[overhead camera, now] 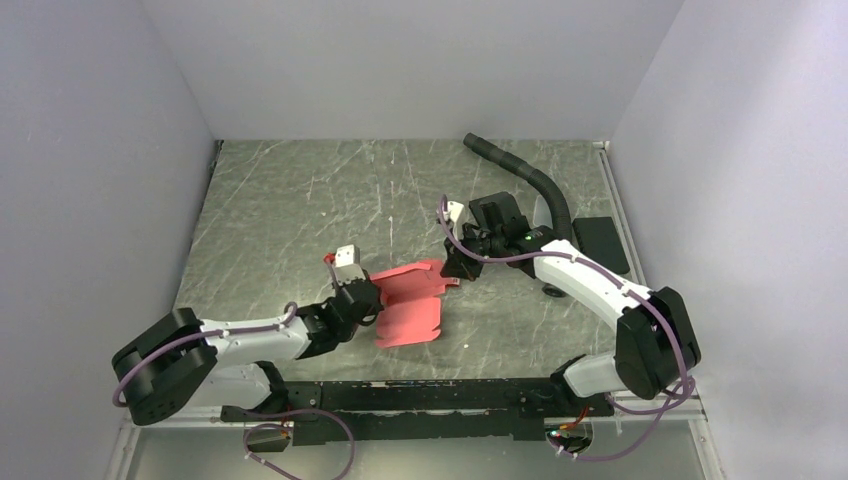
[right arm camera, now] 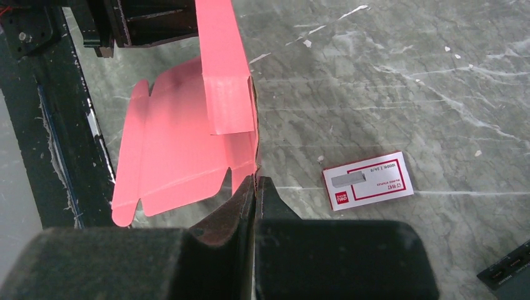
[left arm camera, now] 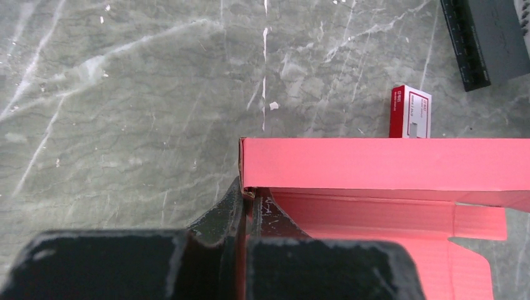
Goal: Fold the paper box
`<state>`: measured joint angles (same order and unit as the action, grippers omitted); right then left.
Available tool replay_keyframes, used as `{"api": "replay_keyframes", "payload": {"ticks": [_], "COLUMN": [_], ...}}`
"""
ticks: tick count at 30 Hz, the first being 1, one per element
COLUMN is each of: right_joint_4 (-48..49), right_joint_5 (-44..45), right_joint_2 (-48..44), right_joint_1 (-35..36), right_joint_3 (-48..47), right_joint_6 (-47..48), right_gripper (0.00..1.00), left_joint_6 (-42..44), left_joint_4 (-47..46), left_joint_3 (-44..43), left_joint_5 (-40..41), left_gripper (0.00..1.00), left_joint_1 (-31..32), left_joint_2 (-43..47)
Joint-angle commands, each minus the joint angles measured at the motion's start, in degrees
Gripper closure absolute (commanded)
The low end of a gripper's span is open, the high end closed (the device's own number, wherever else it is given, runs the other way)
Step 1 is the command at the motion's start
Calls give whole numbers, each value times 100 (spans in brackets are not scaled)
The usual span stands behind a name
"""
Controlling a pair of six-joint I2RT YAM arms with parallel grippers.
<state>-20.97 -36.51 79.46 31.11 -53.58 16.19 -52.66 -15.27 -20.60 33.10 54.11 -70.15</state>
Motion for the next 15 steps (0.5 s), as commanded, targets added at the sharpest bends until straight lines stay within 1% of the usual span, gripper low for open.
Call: {"api": "replay_keyframes", "payload": {"ticks": [1, 7, 15], "right_joint_4": [400, 469, 524], "right_joint_5": [-253, 391, 773], "right_joint_2": [-289, -236, -122], "right_joint_1": [35, 31, 26], "right_joint_3": [-36, -30, -14], "right_joint_6": [-156, -258, -304], "right_gripper": [100, 100, 100], "left_joint_6": [-93, 38, -18], "left_joint_4": [909, 1265, 1453], "left_joint_3": [-418, -538, -459], "left_joint_5": [480, 653, 633], "left_gripper": [100, 100, 100], "left_joint_1": [201, 273, 277], "left_joint_2": [-197, -295, -130]}}
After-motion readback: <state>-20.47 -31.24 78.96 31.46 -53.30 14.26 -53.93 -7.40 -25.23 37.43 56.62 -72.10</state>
